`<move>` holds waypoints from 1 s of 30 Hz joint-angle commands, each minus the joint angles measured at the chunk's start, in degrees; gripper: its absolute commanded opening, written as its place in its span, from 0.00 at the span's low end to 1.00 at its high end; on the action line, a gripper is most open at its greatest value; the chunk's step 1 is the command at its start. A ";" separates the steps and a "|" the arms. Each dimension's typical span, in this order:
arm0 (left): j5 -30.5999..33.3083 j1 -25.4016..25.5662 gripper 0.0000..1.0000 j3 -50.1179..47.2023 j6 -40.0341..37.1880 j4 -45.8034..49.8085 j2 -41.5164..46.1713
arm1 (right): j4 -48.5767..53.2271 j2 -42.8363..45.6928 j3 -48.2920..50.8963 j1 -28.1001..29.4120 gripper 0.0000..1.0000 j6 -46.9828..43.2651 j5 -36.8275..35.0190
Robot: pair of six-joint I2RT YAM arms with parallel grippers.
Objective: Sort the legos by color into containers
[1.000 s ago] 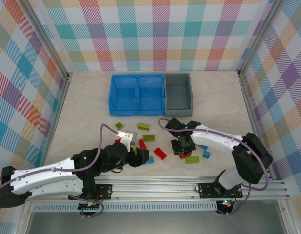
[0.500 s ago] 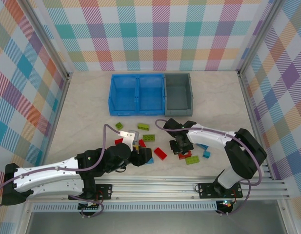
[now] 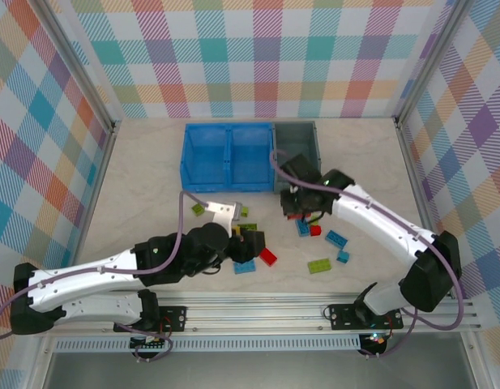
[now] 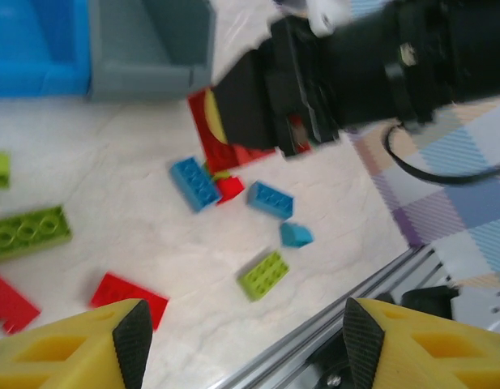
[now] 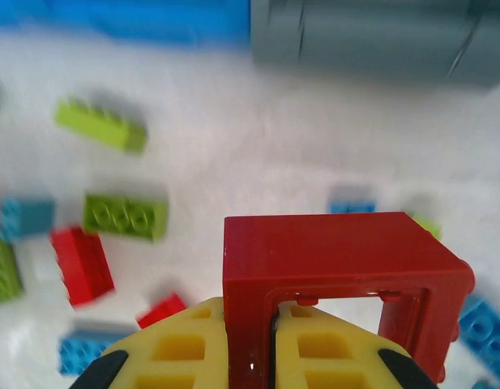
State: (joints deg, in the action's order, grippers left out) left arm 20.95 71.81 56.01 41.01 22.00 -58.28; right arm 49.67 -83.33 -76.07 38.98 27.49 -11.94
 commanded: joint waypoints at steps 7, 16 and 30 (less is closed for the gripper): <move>-11.14 -16.64 0.66 17.95 -9.86 1.10 -15.72 | -1.11 -24.69 -25.64 -13.08 0.10 -7.69 1.81; -17.25 -25.96 0.66 22.65 -11.31 -2.96 -23.17 | 2.32 -46.35 -47.69 -16.39 0.10 -11.65 -1.39; -16.23 -26.18 0.66 15.01 -11.62 -0.75 -18.96 | 7.55 -58.29 -61.16 -17.10 0.34 -12.10 -4.25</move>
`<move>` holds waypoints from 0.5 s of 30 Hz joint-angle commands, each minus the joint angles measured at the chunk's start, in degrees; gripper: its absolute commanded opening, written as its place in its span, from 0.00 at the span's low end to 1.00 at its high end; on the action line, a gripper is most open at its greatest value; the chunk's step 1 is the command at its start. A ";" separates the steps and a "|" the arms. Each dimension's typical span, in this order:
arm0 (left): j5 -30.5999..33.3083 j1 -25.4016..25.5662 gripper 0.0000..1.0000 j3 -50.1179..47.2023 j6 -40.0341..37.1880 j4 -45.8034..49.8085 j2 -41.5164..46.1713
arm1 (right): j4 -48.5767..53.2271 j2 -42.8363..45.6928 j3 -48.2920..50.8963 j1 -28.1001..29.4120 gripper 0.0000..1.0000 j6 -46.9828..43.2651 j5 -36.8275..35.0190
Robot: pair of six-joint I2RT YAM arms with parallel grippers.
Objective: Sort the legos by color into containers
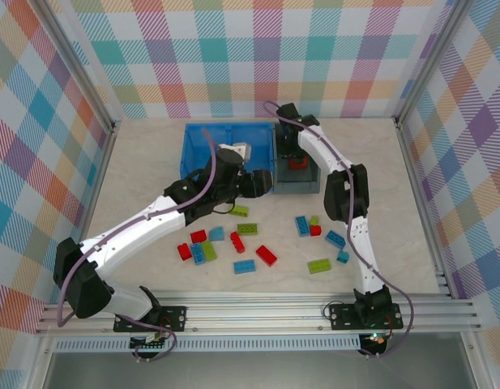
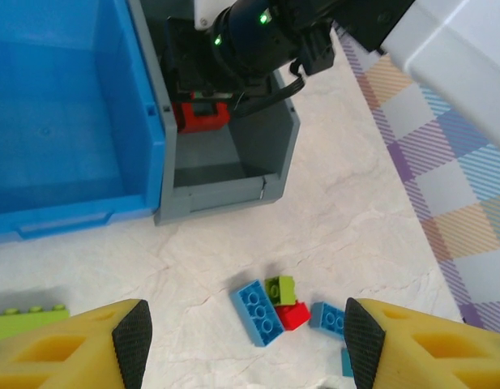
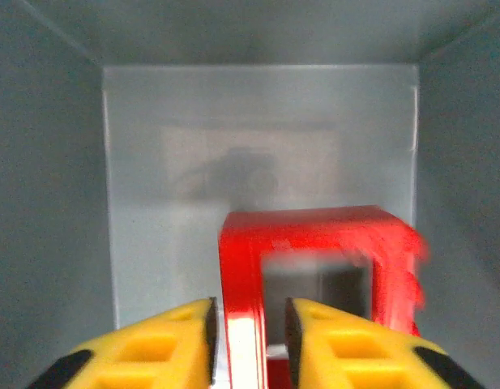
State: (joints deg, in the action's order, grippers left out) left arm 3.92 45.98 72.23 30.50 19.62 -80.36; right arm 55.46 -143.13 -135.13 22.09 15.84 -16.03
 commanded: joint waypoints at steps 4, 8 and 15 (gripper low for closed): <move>1.98 -0.34 0.66 -3.58 -0.39 5.39 5.45 | 2.19 6.41 -1.37 0.15 0.42 -0.19 -0.01; 4.07 -0.33 0.67 -4.48 1.58 11.45 6.78 | 2.51 14.29 0.52 0.88 0.42 0.97 -0.68; 4.47 -1.96 0.67 -8.22 9.42 17.66 6.64 | -5.69 41.12 25.06 5.19 0.43 3.00 -1.23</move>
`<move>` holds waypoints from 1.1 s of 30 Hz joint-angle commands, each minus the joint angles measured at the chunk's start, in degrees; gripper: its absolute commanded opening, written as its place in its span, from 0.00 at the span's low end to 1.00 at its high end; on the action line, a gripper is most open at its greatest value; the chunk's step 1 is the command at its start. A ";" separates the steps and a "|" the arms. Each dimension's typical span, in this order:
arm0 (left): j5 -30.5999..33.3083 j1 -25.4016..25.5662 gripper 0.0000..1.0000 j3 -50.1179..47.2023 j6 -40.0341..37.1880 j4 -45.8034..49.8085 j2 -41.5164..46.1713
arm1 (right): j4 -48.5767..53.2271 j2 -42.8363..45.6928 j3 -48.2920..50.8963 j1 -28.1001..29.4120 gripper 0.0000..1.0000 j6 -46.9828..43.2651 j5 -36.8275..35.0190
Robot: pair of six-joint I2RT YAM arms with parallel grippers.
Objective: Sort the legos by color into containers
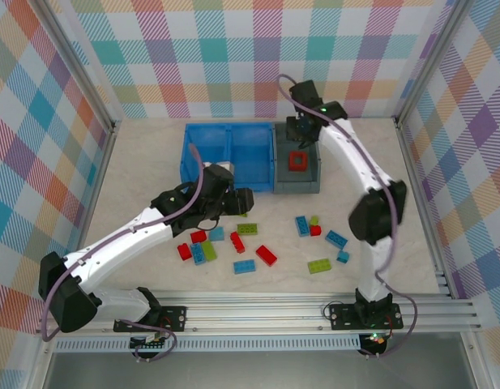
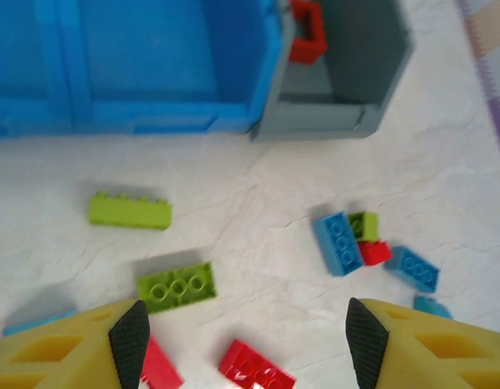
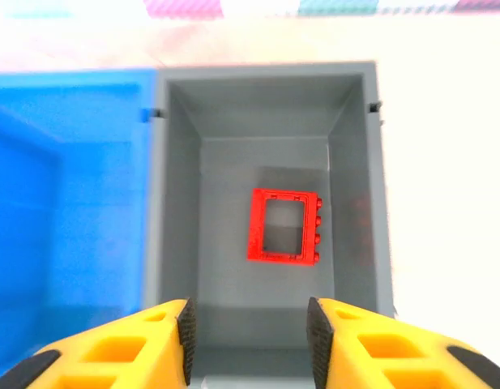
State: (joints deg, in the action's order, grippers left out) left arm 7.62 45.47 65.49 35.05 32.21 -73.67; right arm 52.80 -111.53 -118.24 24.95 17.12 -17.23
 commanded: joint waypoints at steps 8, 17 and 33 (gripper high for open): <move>1.97 -2.56 0.67 0.01 25.76 0.62 -11.28 | -20.62 45.23 52.28 13.73 0.60 5.53 19.57; 4.92 -3.84 0.65 4.12 49.60 -1.33 -25.20 | -18.03 67.91 69.31 19.26 0.73 11.05 23.45; 4.58 -5.89 0.69 5.46 55.03 -2.55 -31.69 | -18.92 66.22 69.41 19.26 0.73 11.31 23.21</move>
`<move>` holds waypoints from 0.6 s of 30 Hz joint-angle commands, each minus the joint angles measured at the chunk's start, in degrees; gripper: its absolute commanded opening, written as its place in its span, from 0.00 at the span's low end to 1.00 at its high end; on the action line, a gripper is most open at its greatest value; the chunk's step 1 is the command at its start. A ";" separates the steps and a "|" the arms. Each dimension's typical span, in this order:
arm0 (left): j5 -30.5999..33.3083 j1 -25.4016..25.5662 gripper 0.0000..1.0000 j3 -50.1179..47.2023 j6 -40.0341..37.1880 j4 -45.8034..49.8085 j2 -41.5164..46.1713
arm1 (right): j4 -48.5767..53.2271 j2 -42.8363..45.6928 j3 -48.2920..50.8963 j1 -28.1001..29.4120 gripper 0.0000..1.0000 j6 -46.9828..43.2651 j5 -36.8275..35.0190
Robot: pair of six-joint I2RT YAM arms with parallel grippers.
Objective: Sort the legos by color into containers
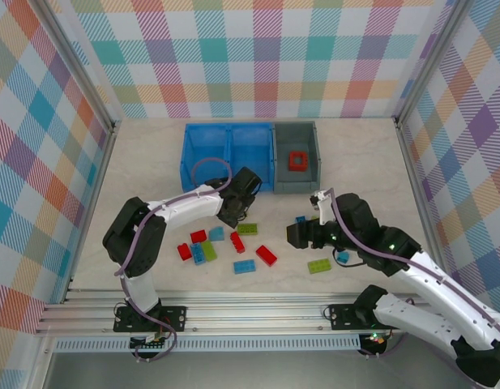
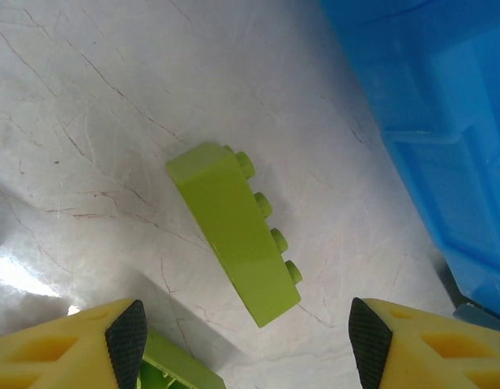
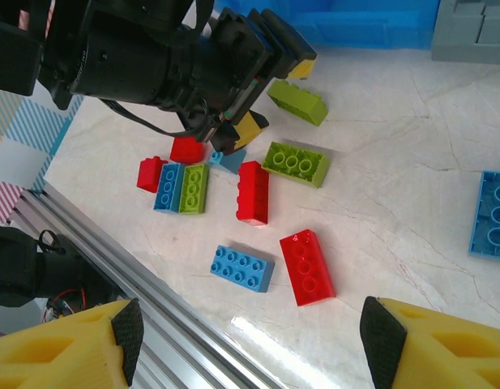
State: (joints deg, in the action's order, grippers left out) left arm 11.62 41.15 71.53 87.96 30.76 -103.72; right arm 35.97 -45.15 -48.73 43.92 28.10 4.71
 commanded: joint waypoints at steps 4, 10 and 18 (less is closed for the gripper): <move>0.59 -2.81 0.66 0.77 2.03 -1.09 -4.14 | -2.62 -1.37 -0.23 0.29 0.73 0.33 2.00; -0.32 -3.09 0.57 1.59 2.11 -1.49 -6.74 | -3.01 -1.62 -0.06 0.33 0.73 0.75 2.07; 0.10 -3.05 0.21 -1.63 2.17 -2.43 -3.63 | -3.73 -2.87 -0.13 0.24 0.72 1.13 2.38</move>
State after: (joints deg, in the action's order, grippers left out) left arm 11.22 38.41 71.64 90.37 28.03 -109.54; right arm 34.35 -47.72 -48.73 43.92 28.34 5.76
